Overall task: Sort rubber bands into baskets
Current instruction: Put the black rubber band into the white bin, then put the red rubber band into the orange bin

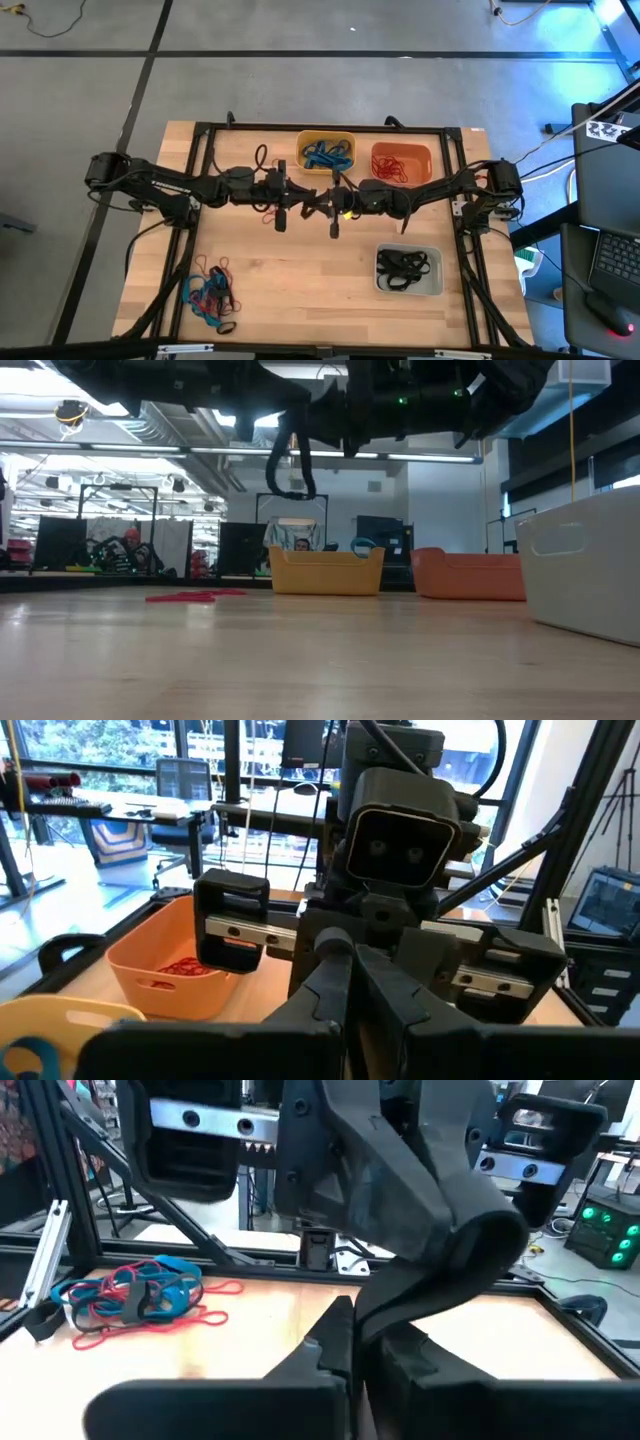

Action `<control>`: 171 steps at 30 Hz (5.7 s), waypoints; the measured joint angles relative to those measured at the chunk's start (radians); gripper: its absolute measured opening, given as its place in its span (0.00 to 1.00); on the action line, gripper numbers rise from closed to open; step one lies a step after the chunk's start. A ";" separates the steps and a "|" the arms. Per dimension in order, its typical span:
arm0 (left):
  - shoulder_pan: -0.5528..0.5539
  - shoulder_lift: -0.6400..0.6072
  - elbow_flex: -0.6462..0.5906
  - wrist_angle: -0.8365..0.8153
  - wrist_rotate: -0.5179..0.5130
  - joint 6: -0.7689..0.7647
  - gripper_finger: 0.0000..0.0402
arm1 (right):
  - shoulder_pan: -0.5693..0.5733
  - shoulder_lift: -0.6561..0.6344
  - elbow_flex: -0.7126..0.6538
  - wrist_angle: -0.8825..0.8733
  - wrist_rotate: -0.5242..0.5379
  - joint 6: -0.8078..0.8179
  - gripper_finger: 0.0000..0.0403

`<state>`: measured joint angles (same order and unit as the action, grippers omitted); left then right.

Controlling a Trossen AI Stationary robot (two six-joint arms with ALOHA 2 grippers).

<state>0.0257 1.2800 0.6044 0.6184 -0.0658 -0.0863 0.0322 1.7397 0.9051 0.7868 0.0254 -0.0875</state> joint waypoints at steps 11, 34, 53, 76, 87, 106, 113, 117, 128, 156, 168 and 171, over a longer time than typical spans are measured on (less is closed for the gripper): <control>0.001 -0.006 0.000 -0.037 0.008 -0.018 0.27 | 0.006 -0.011 0.000 -0.025 0.000 -0.113 0.04; -0.026 -0.108 0.001 -0.239 0.014 0.023 0.42 | 0.319 -0.519 0.001 -0.956 0.262 0.044 0.03; -0.026 -0.107 0.001 -0.278 0.013 0.011 0.42 | 0.426 -0.520 0.000 -1.553 0.056 0.723 0.04; -0.026 -0.107 0.000 -0.301 0.013 0.008 0.42 | 0.322 -0.388 0.019 -1.661 -0.364 0.863 0.53; -0.016 -0.107 0.000 -0.395 -0.037 0.007 0.42 | 0.194 -0.389 0.181 -1.669 -0.409 0.628 0.53; 0.010 -0.098 -0.029 -0.814 -0.122 -0.147 0.42 | 0.155 -0.226 0.123 -1.050 0.228 0.065 0.53; 0.005 -0.028 -0.030 -0.880 -0.142 -0.223 0.42 | 0.156 -0.116 0.081 -0.842 0.227 0.005 0.53; -0.005 0.035 -0.030 -0.930 -0.138 -0.254 0.42 | 0.155 -0.071 0.081 -0.815 0.227 -0.007 0.53; 0.002 0.162 -0.030 -0.946 -0.070 -0.240 0.42 | 0.155 -0.055 0.080 -0.799 0.228 -0.023 0.53; -0.043 0.201 0.058 -0.950 0.018 -0.139 0.01 | 0.155 -0.055 0.080 -0.804 0.253 -0.022 0.53; -0.100 0.199 0.152 -0.950 -0.009 -0.085 0.01 | 0.155 -0.055 0.081 -0.781 0.253 -0.012 0.55; -0.114 0.198 0.169 -0.943 -0.023 -0.063 0.01 | 0.155 -0.055 0.081 -0.781 0.249 -0.011 0.61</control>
<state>-0.0880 1.4784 0.7738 -0.3248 -0.0887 -0.1495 0.1875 1.6848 0.9859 0.0063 0.2745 -0.0982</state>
